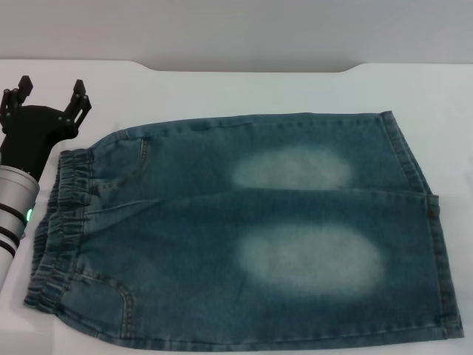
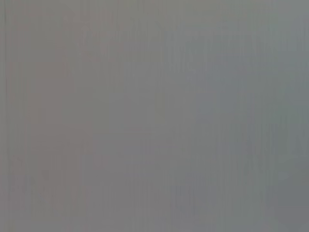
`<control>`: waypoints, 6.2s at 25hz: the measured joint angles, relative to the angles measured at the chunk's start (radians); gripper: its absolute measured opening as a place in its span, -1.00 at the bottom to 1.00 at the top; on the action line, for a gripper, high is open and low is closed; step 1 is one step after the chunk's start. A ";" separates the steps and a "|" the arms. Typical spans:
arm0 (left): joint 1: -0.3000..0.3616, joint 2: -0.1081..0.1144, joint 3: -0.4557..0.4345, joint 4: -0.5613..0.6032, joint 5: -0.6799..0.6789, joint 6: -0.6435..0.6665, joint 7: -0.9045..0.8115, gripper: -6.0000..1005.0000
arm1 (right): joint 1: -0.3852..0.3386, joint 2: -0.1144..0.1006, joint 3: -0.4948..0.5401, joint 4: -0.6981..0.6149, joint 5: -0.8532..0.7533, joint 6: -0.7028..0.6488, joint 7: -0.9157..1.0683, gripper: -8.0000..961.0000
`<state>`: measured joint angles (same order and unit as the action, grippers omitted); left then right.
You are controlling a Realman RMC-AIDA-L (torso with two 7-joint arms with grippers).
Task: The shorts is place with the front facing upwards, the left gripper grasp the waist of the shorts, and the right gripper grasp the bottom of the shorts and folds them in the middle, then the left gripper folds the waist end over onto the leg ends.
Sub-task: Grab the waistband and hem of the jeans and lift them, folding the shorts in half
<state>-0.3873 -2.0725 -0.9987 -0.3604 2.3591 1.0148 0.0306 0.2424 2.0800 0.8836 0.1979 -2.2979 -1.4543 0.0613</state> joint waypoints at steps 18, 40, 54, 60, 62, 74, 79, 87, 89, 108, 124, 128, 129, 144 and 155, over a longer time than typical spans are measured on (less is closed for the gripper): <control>0.004 0.000 0.004 0.000 0.003 0.005 0.000 0.69 | -0.016 0.002 -0.002 0.002 -0.001 -0.008 0.000 0.49; 0.011 0.000 0.014 0.000 0.001 0.005 0.000 0.68 | -0.019 0.004 -0.007 0.006 -0.002 -0.008 0.000 0.49; 0.011 0.000 0.014 -0.001 0.003 0.010 0.000 0.68 | -0.018 -0.003 -0.028 0.020 -0.001 -0.004 0.002 0.49; 0.020 0.018 0.048 -0.098 0.004 -0.016 -0.018 0.68 | -0.026 -0.038 -0.034 0.103 -0.001 0.011 0.013 0.49; 0.020 0.020 0.046 -0.111 0.005 -0.024 -0.016 0.68 | -0.032 -0.078 -0.036 0.183 -0.002 0.074 0.014 0.49; 0.069 0.056 -0.409 -0.789 0.408 -0.934 0.024 0.68 | -0.199 -0.210 0.516 1.116 -0.003 1.194 -0.318 0.49; 0.067 0.019 -0.581 -1.107 0.444 -1.512 0.145 0.68 | -0.235 -0.043 0.854 1.358 -0.004 1.642 -0.476 0.49; 0.039 0.018 -0.691 -1.258 0.443 -1.968 0.156 0.68 | -0.232 -0.005 1.058 1.411 -0.039 2.100 -0.413 0.49; 0.033 0.020 -0.694 -1.263 0.442 -2.014 0.161 0.68 | -0.247 0.000 1.048 1.433 -0.108 2.134 -0.385 0.49; -0.075 0.021 -0.801 -1.249 0.484 -2.393 0.246 0.68 | -0.103 -0.009 0.962 1.662 -0.612 2.686 -0.212 0.49; -0.103 0.017 -0.757 -1.258 0.530 -2.670 0.231 0.69 | -0.199 -0.001 0.945 1.700 -0.502 2.727 -0.185 0.49; -0.106 0.019 -0.759 -1.262 0.531 -2.725 0.226 0.69 | -0.208 -0.001 0.944 1.707 -0.501 2.720 -0.183 0.49; -0.106 0.019 -0.758 -1.258 0.531 -2.731 0.223 0.69 | -0.211 0.000 0.941 1.710 -0.501 2.714 -0.181 0.49; -0.075 0.023 -0.692 -1.224 0.531 -2.815 0.163 0.69 | -0.243 -0.002 0.759 1.708 -0.489 2.695 -0.080 0.49; -0.076 0.018 -0.680 -1.234 0.533 -2.858 0.130 -0.05 | -0.253 -0.002 0.754 1.705 -0.544 2.655 -0.084 0.49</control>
<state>-0.4635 -2.0548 -1.6784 -1.5943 2.8917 -1.8436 0.1607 -0.0106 2.0785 1.6374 1.9025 -2.8416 1.2007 -0.0231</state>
